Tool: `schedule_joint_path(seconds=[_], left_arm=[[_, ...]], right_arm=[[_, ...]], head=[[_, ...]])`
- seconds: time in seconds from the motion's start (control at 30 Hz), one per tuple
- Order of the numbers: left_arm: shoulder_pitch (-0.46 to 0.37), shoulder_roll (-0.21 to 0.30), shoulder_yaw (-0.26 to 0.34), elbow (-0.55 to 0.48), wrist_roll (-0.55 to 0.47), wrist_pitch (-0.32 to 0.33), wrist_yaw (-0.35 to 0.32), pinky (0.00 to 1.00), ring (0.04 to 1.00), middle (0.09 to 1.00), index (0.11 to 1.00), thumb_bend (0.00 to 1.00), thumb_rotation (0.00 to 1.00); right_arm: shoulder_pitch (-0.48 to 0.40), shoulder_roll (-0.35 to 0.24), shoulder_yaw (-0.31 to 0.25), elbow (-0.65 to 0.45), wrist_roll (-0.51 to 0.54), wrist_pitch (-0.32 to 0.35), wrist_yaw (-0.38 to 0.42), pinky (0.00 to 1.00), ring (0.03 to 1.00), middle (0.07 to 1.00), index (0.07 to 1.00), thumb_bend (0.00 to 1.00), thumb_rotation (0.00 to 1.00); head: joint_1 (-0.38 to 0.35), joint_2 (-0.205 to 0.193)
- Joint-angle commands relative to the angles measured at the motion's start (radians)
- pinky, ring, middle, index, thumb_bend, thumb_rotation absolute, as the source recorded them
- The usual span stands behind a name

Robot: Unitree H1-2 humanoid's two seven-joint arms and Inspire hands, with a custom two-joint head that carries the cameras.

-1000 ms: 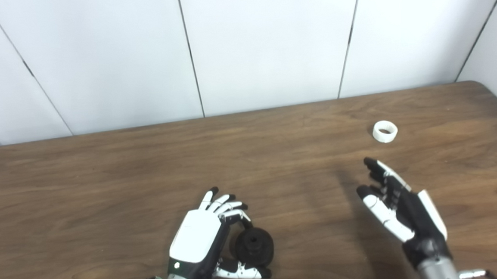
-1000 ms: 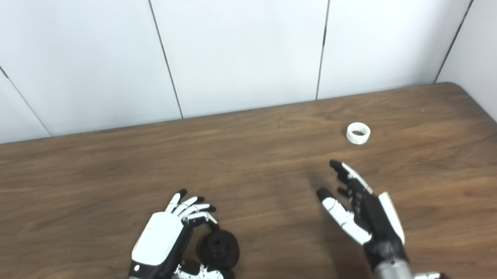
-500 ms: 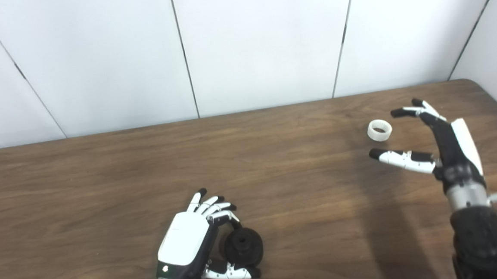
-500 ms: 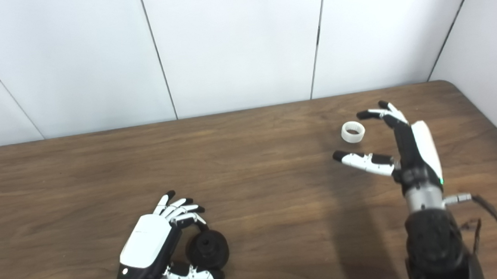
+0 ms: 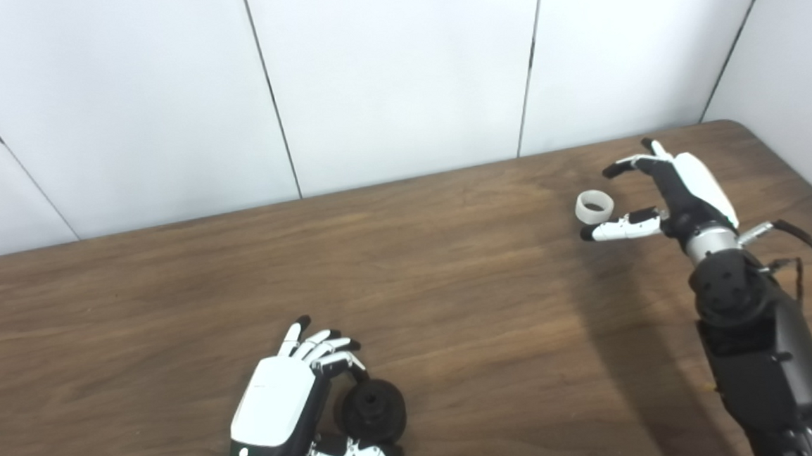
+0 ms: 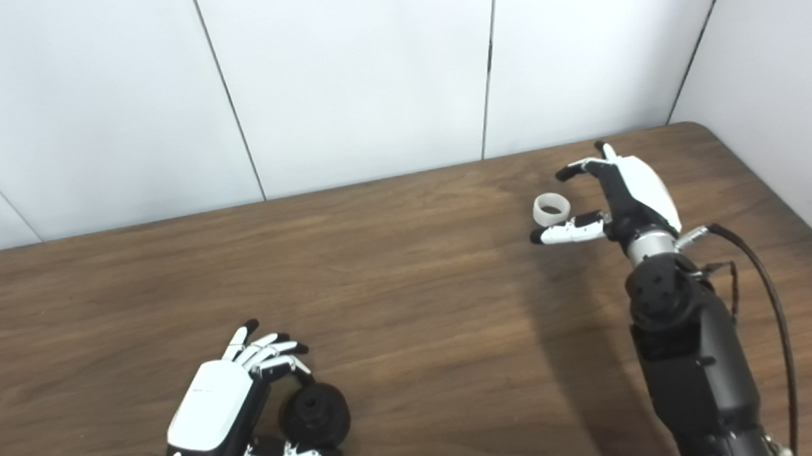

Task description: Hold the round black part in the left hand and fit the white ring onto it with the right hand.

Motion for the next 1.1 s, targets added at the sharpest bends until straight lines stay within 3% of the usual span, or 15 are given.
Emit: schedule_joint_path(seconds=[0.0,0.13,0.27,0.47,1.07], left_arm=[[-0.009,0.015,0.011,-0.009,-0.007,-0.014,0.007,1.0,0.857,0.773,0.484,0.52,0.05],[-0.003,0.021,0.021,-0.018,-0.023,-0.02,-0.003,1.0,0.86,0.776,0.484,0.52,0.05],[-0.002,0.032,0.029,-0.009,-0.033,-0.033,0.004,1.0,0.86,0.776,0.484,0.52,0.05],[-0.007,0.048,0.048,0.005,-0.054,-0.053,0.006,1.0,0.854,0.774,0.484,0.52,0.05],[-0.006,0.051,0.058,0.007,-0.052,-0.066,0.004,0.98,0.841,0.766,0.484,0.52,0.05]], right_arm=[[-0.071,-0.02,-0.015,0.006,-0.045,-0.007,0.018,0.98,1.0,1.0,0.714,0.88,0.19],[-0.123,-0.006,-0.031,0.07,-0.113,-0.007,0.067,0.99,1.0,1.0,0.723,0.89,0.21],[-0.151,-0.004,-0.026,0.118,-0.128,-0.007,0.072,1.0,1.0,1.0,0.731,0.95,0.33],[-0.183,0.002,-0.017,0.184,-0.133,-0.007,0.047,0.99,1.0,1.0,0.732,0.87,0.2],[-0.201,-0.019,-0.013,0.267,-0.166,-0.007,0.049,0.99,1.0,1.0,0.729,0.86,0.21]], head=[[-0.018,0.001],[-0.039,-0.007],[-0.111,-0.026],[-0.17,-0.046],[-0.162,-0.062]])
